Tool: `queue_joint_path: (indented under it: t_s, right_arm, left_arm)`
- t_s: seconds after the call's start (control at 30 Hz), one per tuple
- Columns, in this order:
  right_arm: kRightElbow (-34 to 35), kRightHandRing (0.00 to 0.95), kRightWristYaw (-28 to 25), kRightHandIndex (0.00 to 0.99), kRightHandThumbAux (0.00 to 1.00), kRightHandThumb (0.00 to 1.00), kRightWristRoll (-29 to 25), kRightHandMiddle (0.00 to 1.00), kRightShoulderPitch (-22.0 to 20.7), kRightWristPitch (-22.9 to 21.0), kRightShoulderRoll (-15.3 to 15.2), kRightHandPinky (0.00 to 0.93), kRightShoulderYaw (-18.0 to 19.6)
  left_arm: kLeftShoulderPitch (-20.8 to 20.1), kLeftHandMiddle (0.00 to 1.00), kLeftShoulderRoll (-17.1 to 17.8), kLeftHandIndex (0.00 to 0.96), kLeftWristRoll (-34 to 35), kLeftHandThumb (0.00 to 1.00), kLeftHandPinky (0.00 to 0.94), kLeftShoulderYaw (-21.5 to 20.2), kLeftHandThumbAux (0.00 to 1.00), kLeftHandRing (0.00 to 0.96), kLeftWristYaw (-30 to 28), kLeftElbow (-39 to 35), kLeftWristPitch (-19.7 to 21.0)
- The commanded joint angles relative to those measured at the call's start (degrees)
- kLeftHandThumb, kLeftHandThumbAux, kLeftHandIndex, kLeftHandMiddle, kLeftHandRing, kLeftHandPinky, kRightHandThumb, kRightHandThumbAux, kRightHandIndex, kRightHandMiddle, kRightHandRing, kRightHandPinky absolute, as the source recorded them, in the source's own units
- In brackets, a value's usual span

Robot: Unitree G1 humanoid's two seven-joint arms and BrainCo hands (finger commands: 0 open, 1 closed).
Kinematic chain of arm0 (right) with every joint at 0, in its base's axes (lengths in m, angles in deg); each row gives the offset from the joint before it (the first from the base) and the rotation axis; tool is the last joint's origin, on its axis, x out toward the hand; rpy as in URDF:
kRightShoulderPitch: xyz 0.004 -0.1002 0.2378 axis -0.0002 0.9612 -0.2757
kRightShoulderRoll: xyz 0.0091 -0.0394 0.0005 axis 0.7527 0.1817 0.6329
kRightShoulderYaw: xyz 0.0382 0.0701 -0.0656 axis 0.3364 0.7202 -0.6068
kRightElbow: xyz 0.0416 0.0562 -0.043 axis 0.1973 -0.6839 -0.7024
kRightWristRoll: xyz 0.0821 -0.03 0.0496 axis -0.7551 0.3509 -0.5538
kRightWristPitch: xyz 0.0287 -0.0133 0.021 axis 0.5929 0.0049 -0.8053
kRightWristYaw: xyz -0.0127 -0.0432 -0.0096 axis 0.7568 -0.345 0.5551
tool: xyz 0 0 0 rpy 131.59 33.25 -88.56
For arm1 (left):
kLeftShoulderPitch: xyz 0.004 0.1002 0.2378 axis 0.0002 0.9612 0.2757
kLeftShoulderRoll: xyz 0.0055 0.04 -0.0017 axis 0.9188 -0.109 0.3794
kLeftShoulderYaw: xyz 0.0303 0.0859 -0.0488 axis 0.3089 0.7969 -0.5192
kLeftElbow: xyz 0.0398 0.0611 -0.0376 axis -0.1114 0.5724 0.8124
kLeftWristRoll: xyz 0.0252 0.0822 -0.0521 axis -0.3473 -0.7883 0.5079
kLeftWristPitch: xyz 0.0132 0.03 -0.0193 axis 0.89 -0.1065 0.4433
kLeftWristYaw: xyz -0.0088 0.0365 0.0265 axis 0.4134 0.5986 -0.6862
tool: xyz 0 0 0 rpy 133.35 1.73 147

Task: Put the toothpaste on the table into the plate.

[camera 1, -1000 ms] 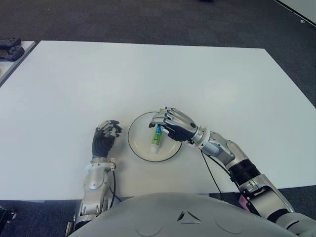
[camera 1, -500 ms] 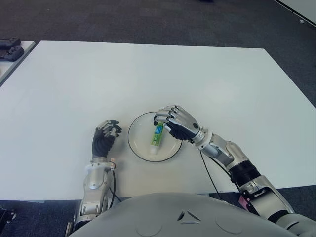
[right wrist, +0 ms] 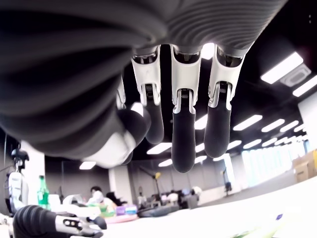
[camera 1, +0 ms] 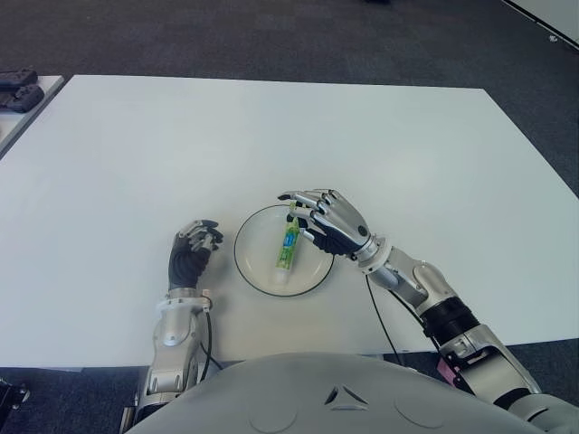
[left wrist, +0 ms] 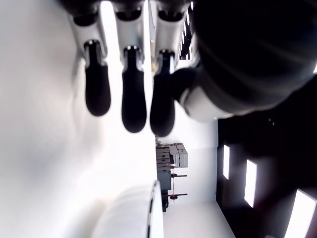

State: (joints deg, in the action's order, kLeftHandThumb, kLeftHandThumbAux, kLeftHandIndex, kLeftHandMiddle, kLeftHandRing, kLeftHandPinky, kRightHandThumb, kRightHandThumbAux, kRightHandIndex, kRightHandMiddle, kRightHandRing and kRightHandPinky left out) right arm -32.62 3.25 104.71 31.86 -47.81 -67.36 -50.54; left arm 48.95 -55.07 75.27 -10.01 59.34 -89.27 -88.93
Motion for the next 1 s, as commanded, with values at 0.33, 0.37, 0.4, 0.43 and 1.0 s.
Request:
queue_joint_path:
  t_s: [0.33,0.37,0.4,0.43,1.0]
  right_arm:
    - [2.45,0.096,-7.70,0.142,0.606,0.462,-7.01,0.060,3.48,-2.90,-2.13,0.159,1.25]
    - [2.72,0.077,-8.48,0.126,0.610,0.452,-7.65,0.047,3.70,-3.15,-2.12,0.133,1.34]
    - [3.20,0.065,-9.70,0.115,0.614,0.445,-8.63,0.039,4.15,-3.65,-2.20,0.116,1.59]
    - [3.61,0.054,-10.69,0.102,0.621,0.434,-9.38,0.032,4.50,-4.02,-2.25,0.094,1.81]
    - [4.60,0.149,-17.04,0.065,0.723,0.354,-27.76,0.097,12.75,-7.79,4.69,0.261,7.75]
  left_arm:
    - [0.34,0.543,0.25,0.432,0.13,0.704,0.518,0.01,0.721,0.530,-0.46,1.00,0.79]
    - [0.36,0.543,0.25,0.432,0.13,0.704,0.519,0.01,0.721,0.530,-0.47,1.01,0.74]
    - [0.39,0.543,0.25,0.432,0.11,0.704,0.520,0.01,0.721,0.529,-0.45,1.03,0.65]
    - [0.40,0.545,0.24,0.432,0.10,0.704,0.523,0.01,0.721,0.531,-0.44,1.05,0.59]
    - [0.27,0.554,0.45,0.432,0.41,0.704,0.526,-0.04,0.721,0.538,-0.75,1.50,0.25]
